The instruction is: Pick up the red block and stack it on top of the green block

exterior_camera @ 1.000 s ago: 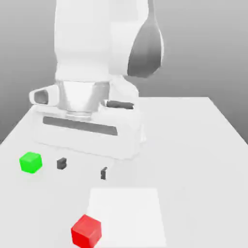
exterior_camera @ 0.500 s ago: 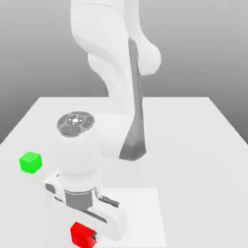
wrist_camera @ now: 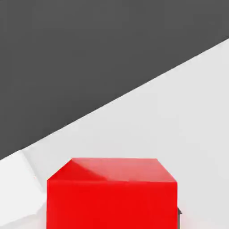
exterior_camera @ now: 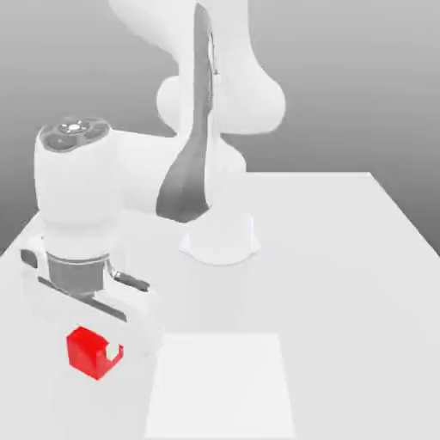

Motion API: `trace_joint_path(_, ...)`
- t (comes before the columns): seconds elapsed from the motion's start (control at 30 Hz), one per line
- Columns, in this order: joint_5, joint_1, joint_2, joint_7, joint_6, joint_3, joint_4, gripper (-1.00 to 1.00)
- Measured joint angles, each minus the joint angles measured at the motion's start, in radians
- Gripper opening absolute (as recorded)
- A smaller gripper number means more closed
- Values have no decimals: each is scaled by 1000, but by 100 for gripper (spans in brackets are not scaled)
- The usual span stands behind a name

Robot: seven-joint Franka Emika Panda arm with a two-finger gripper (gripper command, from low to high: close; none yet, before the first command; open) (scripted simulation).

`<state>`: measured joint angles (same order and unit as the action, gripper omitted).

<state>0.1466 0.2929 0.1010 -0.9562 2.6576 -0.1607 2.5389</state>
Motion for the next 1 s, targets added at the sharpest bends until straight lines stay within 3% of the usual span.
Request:
trace_joint_path(0.23,74,178,-116,188,-9,-78,93,-100)
trace_joint_path(0.5,63,295,-223,471,-5,-189,205,-100)
trace_joint_path(0.67,17,331,-262,662,5,-284,271,-100)
trace_joint_path(1.0,-173,278,-112,818,141,-304,267,-100)
